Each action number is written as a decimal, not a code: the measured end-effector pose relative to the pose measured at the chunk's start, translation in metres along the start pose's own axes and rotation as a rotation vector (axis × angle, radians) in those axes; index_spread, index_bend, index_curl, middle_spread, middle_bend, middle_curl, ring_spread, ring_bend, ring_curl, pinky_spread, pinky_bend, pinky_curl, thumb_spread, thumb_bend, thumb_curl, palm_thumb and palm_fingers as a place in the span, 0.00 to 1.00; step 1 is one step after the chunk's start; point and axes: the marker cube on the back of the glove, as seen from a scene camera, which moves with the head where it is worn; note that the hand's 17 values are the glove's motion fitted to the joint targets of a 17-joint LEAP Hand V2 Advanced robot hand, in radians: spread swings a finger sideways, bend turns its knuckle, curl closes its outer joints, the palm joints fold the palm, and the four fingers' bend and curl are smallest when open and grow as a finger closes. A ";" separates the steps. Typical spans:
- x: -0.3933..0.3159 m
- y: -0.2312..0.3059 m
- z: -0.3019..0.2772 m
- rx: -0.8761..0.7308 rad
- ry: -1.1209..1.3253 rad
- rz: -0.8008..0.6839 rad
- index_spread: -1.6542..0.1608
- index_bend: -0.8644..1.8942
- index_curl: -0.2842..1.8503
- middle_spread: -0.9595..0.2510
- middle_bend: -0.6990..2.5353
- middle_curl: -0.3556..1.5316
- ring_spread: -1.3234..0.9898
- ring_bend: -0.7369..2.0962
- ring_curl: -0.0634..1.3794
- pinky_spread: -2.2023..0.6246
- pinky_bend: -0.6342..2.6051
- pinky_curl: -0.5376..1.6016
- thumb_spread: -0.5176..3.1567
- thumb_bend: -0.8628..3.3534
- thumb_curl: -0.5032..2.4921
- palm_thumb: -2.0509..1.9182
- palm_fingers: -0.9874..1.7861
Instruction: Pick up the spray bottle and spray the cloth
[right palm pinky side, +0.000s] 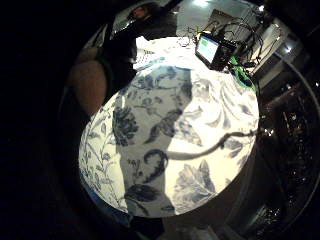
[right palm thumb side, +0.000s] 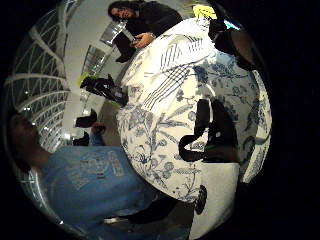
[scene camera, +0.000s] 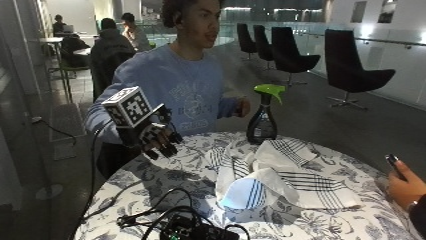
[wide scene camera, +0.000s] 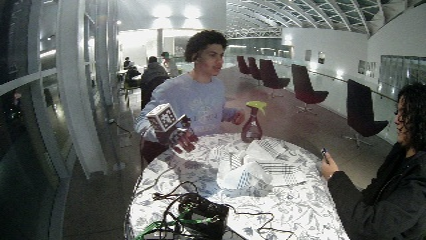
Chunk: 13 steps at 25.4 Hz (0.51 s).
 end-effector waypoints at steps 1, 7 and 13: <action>0.006 0.002 0.000 -0.005 0.005 0.002 0.73 0.36 0.26 0.76 0.32 0.43 0.57 0.39 0.30 0.85 0.26 0.39 0.44 0.20 0.36 0.75 0.64; 0.025 0.012 0.002 -0.036 0.055 0.002 0.73 0.36 0.26 0.76 0.32 0.42 0.57 0.39 0.29 0.86 0.25 0.39 0.44 0.20 0.36 0.75 0.65; 0.028 0.021 0.005 -0.065 0.040 0.005 0.73 0.36 0.26 0.75 0.32 0.42 0.57 0.38 0.29 0.86 0.25 0.39 0.45 0.20 0.36 0.75 0.64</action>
